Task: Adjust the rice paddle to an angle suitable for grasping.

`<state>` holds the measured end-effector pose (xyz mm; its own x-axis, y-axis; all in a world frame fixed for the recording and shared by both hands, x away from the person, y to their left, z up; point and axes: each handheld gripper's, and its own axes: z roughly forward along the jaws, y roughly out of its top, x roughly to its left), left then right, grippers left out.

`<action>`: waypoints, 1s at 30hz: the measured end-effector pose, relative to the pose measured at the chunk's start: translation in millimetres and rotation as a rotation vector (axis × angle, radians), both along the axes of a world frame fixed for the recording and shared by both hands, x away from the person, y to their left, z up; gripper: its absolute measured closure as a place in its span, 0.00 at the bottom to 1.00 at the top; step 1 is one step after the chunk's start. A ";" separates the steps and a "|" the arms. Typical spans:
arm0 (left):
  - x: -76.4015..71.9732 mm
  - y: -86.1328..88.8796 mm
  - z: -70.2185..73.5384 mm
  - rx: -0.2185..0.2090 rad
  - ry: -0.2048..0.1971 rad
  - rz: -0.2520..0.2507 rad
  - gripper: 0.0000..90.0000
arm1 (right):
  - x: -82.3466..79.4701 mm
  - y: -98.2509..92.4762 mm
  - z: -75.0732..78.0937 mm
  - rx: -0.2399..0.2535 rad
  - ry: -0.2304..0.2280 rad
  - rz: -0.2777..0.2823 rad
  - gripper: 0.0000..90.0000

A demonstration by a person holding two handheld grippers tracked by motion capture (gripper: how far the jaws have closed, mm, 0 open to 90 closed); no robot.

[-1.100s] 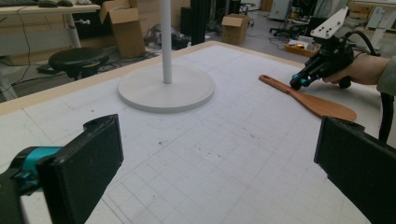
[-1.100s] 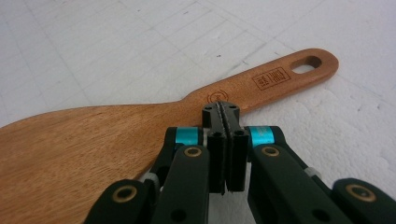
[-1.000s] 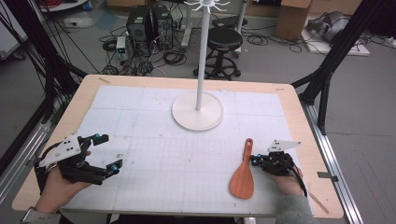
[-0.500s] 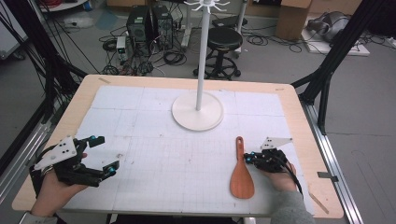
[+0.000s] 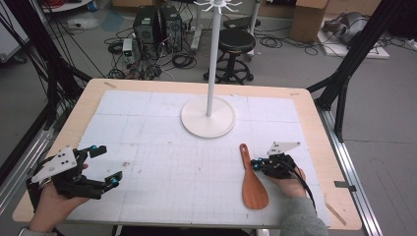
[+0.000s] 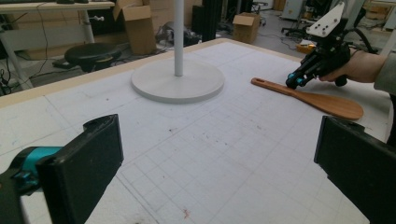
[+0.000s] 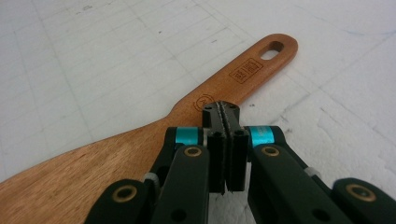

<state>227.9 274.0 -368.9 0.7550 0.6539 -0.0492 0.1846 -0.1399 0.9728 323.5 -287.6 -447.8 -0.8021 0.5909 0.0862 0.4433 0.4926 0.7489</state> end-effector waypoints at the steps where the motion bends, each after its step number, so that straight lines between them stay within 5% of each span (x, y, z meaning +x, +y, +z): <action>1: -0.6 0.6 -0.2 0.000 0.002 0.005 0.02 | 1.0 1.6 -0.1 -0.001 -0.007 0.005 1.00; 21: -6.5 4.9 -2.6 0.002 0.011 0.011 0.02 | 10.6 26.8 1.2 -0.013 0.000 0.079 1.00; 30: -7.4 6.7 -2.9 0.003 0.011 0.016 0.02 | 10.8 50.8 3.9 -0.043 0.004 0.160 1.00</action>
